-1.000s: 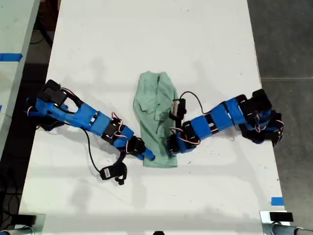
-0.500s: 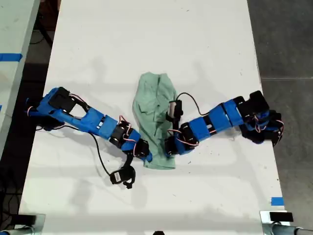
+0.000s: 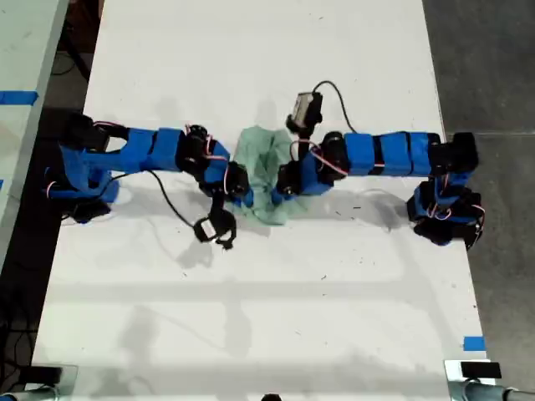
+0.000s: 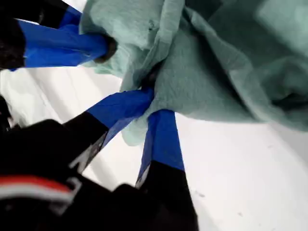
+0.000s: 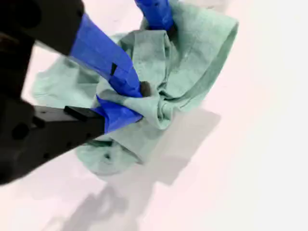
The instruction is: Fold t shirt
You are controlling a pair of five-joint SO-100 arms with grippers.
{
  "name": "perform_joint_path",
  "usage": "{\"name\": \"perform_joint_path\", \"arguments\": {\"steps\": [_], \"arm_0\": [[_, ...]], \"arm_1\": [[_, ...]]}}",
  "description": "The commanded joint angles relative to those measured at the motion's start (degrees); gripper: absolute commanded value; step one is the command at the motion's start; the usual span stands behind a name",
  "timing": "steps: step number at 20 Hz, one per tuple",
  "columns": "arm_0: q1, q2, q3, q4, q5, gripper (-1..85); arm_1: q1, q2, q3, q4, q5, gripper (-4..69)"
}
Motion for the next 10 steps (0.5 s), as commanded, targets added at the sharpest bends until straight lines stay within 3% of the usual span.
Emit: {"name": "perform_joint_path", "arguments": {"steps": [1,2,3,4,6,7,10], "arm_0": [[-14.85,5.01,-2.99,4.13,7.38,16.5],[-17.93,7.21,-3.08,5.8,8.88,19.6],[-20.57,10.55,-3.08,8.0,9.84,19.8],[-23.29,14.59,-2.81,10.37,10.99,17.3],[-27.95,25.75,0.53,12.3,13.71,-0.1],[-29.09,31.82,2.29,12.48,15.47,-0.1],[-23.29,51.42,13.01,10.9,14.33,-0.1]], "arm_1": [[15.12,4.83,-1.93,0.62,-8.09,27.5],[18.72,4.66,-4.39,3.16,-10.9,37.5],[21.71,5.63,-6.42,6.68,-13.01,38.0],[24.7,7.91,-6.94,10.46,-13.54,32.1],[30.41,15.12,-3.87,16.26,-15.03,15.2],[31.9,19.51,-1.23,18.54,-15.21,-0.4],[24.87,38.32,16.17,15.12,-12.13,-0.4]]}}
